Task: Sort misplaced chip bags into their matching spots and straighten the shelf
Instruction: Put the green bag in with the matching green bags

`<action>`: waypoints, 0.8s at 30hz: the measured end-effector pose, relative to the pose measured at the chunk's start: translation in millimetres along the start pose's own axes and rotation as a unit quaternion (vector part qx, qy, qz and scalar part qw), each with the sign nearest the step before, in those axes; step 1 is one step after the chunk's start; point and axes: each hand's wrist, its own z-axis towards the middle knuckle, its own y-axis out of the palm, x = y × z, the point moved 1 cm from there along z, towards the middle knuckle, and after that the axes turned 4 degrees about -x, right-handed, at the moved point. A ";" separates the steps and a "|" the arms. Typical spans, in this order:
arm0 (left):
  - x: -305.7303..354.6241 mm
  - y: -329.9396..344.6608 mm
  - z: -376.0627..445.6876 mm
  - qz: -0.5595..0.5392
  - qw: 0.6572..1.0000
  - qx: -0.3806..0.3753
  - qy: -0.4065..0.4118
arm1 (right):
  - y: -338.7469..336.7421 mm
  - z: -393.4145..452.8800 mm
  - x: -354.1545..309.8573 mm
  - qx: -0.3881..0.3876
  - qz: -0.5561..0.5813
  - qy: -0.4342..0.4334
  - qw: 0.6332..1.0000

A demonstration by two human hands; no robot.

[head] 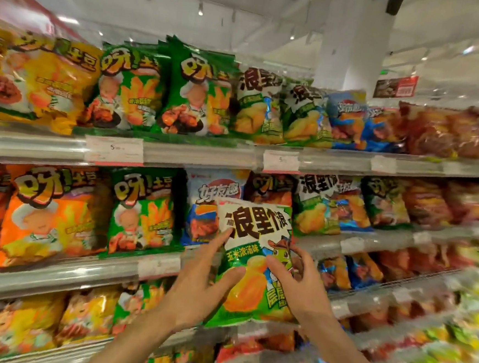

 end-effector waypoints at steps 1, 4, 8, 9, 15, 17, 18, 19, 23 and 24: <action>9.3 20.3 8.0 0.003 1.000 -0.009 -0.002 | -22.5 2.3 6.1 0.003 -0.007 0.001 1.000; 29.9 75.8 33.1 -0.010 1.000 -0.022 -0.016 | -85.0 7.4 20.8 0.005 -0.025 0.005 1.000; 56.4 127.1 66.7 -0.024 0.998 -0.054 -0.027 | -148.5 24.6 39.2 0.021 -0.039 0.017 0.999; 62.6 135.7 74.9 -0.021 0.998 -0.055 -0.026 | -160.1 30.4 41.6 0.023 -0.032 0.023 0.999; 68.5 158.9 122.0 0.013 0.999 -0.041 -0.024 | -189.1 70.5 48.8 0.028 -0.009 0.002 1.000; 67.1 157.4 135.1 0.024 0.999 -0.032 -0.014 | -188.7 87.3 47.0 0.031 -0.009 0.002 0.999; 65.0 155.3 141.0 0.029 0.999 -0.032 -0.009 | -187.1 95.4 45.0 0.032 -0.012 -0.002 0.999; 64.4 151.6 147.0 0.032 0.999 -0.027 -0.006 | -185.3 104.1 42.6 0.031 -0.013 -0.005 0.999; 46.2 128.8 180.5 0.110 0.990 0.087 -0.006 | -183.1 140.0 30.8 0.034 -0.031 -0.019 0.999; 40.0 123.0 190.0 0.144 0.982 0.125 -0.016 | -183.8 148.6 27.1 0.038 -0.037 -0.025 0.998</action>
